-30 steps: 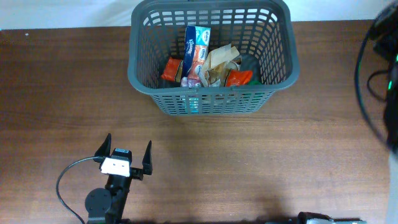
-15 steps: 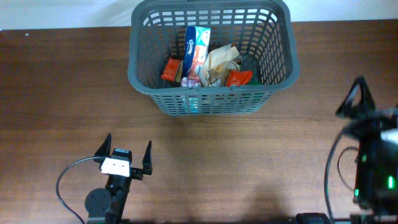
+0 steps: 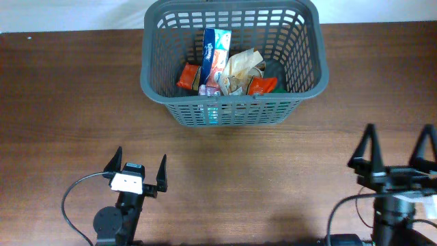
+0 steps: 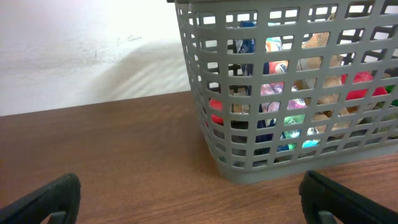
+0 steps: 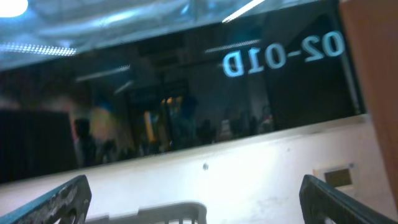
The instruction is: Pack container
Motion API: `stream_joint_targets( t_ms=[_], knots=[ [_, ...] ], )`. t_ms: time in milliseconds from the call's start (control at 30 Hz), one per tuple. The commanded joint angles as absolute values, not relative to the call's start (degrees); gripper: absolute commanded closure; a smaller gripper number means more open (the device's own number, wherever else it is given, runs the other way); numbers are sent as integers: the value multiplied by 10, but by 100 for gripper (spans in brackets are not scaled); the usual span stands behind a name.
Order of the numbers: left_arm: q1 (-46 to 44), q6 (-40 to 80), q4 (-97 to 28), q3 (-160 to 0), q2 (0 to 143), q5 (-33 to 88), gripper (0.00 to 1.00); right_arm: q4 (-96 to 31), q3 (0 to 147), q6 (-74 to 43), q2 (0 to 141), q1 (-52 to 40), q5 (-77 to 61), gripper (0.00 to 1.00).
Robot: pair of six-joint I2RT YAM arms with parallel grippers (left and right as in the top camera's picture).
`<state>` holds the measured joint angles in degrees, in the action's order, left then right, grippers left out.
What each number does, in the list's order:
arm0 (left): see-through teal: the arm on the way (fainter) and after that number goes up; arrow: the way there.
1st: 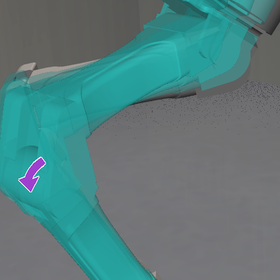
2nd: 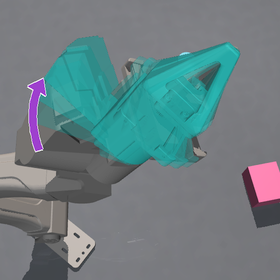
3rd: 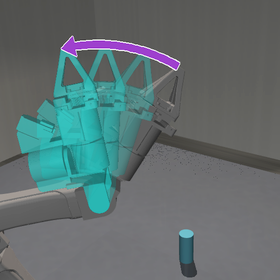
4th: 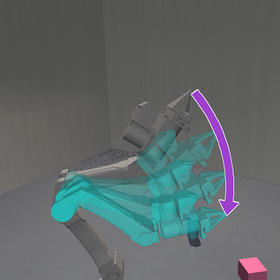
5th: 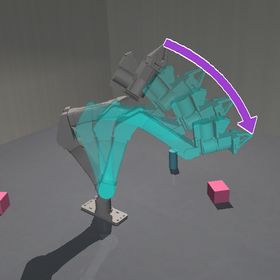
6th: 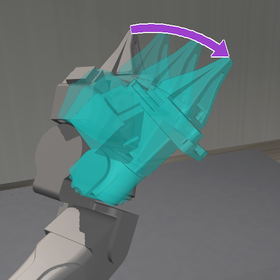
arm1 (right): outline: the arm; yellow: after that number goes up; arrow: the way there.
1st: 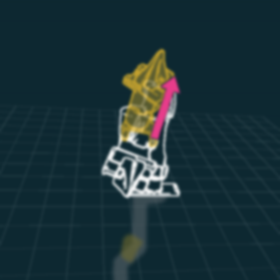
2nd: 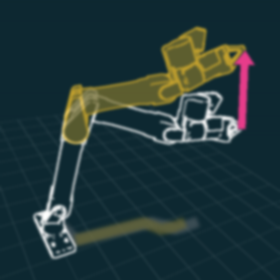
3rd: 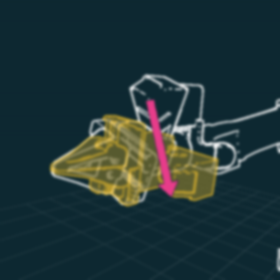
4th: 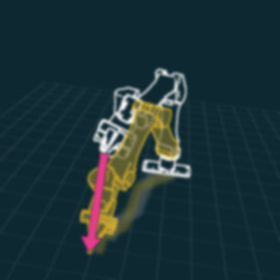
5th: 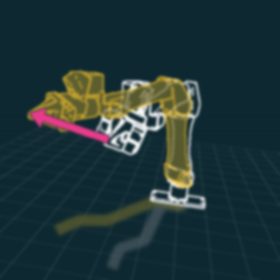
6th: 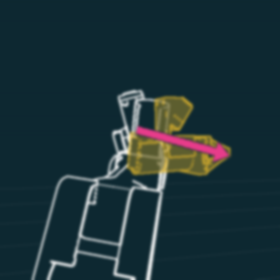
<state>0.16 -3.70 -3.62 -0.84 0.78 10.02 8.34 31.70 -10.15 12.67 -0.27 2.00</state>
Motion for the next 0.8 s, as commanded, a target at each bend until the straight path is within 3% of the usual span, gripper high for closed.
stream_joint_targets(
  t_ms=[0, 767],
  knots=[
    [5, -48, -37, -5, 3, 96, 1, 105, 283, -75, 118, -9, -26, 1],
    [5, -48, -37, -5, 3, 96, 1, 185, 94, -75, 2, -9, -26, 1]
  ],
)
